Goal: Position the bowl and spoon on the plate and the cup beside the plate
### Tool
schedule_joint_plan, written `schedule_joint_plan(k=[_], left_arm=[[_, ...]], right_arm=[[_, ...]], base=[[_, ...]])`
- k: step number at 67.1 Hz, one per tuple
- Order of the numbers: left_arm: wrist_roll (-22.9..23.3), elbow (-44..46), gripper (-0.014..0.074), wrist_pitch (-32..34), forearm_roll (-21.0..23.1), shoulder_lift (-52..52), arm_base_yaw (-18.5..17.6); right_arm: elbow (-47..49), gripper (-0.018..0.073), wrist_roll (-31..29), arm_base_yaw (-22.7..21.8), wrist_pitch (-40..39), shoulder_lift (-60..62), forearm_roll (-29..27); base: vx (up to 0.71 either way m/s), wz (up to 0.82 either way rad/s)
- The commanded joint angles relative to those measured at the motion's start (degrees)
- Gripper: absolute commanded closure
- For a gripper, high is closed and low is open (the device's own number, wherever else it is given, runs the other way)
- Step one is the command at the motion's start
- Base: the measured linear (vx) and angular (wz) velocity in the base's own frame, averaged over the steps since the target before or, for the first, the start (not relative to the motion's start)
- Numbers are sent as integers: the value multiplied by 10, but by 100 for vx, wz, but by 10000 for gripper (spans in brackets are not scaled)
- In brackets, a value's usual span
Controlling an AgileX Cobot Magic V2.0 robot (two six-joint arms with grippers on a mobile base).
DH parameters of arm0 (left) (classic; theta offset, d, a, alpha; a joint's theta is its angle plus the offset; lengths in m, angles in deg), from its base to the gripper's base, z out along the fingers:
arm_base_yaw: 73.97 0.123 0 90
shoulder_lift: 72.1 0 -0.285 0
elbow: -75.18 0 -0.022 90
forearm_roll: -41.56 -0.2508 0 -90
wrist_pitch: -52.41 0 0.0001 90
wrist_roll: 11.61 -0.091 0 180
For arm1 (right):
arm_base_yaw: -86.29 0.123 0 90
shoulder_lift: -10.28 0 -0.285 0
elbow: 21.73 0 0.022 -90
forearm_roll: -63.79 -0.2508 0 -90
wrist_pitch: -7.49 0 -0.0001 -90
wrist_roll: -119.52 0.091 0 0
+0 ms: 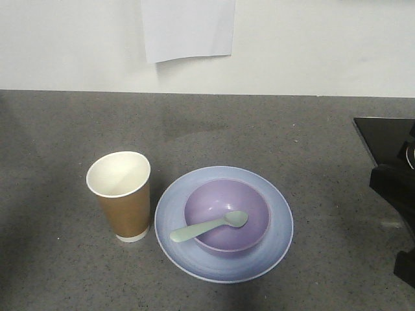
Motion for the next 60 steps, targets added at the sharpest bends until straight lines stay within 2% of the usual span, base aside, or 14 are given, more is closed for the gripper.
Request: schedule_joint_plan(k=[1,7,23,28,32,39,52,60], left_arm=[[5,4,603,47,25,-5,-2],[1,-43,603,102,40,8,-2],[5,-325,603,437,75,116,1],[5,-417,603,495,86,166,16],[5,-465,603,517,100,200,31],[5,-526,603,507,117,268,58],[5,-573,603,484,119,361,91],[5,-591,603,481,119,361,91]], right_arm=[[15,564,-1,-1,-34,-1,-9],[15,564,-1,-1,-34,-1,-9],[15,564,-1,-1,-32,-1,-9],[15,564,-1,-1,-32,-1,-9],[15,564,-1,-1,-32,-1,-9],[15,564,-1,-1,-32,-1,-9],[15,564,-1,-1,-32,-1,-9],[15,564,-1,-1,-30,-1,-9]], base=[[0,0],[0,0],[0,0],[0,0],[0,0],[0,0],[0,0],[0,0]])
